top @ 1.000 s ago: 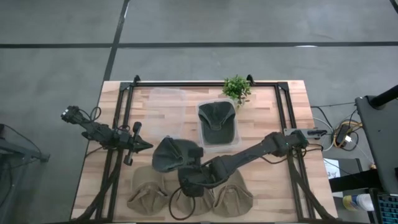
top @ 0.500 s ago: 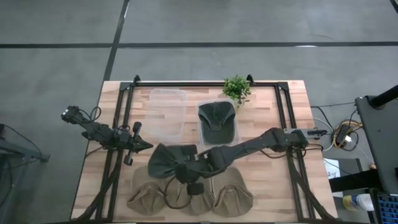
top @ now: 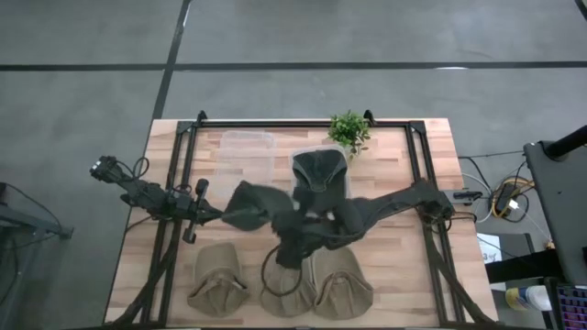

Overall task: Pick & Place hat
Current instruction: Put the dark gray cap into the right transparent bin, then put the right brown cap into the left transparent bin

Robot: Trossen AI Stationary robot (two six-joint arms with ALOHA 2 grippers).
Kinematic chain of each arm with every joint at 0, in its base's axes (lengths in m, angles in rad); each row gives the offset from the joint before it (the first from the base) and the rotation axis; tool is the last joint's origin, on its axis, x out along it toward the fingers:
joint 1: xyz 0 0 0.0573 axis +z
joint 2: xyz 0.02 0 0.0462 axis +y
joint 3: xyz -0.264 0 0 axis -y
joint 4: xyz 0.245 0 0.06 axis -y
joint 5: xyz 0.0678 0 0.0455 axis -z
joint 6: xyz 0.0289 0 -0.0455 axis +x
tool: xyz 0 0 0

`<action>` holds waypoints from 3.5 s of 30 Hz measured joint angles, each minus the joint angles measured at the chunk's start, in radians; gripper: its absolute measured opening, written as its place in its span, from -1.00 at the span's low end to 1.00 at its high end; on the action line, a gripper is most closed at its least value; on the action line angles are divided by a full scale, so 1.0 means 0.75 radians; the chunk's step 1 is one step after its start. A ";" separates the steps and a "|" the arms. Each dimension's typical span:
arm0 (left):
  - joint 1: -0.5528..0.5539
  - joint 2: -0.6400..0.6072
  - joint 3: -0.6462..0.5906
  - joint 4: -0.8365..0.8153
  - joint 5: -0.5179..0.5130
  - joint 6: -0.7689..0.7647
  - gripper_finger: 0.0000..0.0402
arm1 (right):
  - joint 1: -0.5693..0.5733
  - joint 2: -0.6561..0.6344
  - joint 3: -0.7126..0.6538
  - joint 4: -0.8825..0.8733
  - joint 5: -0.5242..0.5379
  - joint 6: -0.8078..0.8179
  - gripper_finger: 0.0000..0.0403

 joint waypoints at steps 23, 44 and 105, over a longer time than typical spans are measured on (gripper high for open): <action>0.000 0.000 0.000 0.002 0.006 -0.006 -1.00 | -0.149 -0.167 -0.098 -0.609 0.088 0.943 -0.94; -0.001 0.000 -0.001 0.006 0.006 -0.006 -1.00 | -0.270 -0.143 -0.555 -0.368 -0.133 0.948 -0.61; -0.001 0.000 -0.002 0.039 0.010 -0.096 -1.00 | 0.450 -0.146 -0.866 -0.462 -0.605 1.609 -0.22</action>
